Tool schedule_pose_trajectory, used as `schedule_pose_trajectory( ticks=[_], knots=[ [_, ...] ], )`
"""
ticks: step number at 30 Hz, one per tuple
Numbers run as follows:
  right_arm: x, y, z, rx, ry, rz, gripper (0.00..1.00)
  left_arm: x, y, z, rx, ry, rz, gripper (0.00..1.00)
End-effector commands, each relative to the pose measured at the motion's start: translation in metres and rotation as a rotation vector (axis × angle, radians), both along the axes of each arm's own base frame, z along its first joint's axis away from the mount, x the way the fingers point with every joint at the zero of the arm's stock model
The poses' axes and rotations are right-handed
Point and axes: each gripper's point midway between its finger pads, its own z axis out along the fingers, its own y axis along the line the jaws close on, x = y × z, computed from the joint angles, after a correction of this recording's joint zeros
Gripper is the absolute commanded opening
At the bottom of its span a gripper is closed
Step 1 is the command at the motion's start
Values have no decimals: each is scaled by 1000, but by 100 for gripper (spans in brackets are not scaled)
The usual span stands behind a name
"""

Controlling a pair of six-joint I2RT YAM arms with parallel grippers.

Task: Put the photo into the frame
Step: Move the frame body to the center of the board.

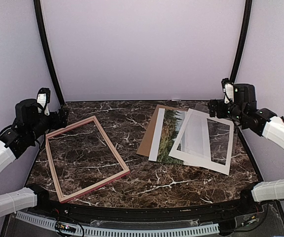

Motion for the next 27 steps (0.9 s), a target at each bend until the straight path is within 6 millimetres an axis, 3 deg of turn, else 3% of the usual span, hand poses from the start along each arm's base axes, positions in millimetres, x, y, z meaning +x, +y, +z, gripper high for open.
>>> schedule_pose_trajectory(
  ticks=[1,16,18,21,27],
  knots=[
    [3,0,9,12,-44,6,99,0,4,3,11,-25,12,99],
    [7,2,-3,-1,17,0,99,8,11,-35,-5,182,65,98],
    [8,3,-7,-3,29,1,99,7,18,-44,-52,227,79,98],
    [12,6,-11,-5,49,10,99,2,48,-61,-109,309,178,98],
    [19,15,-26,-9,110,32,99,-4,89,-112,-256,541,316,95]
  ],
)
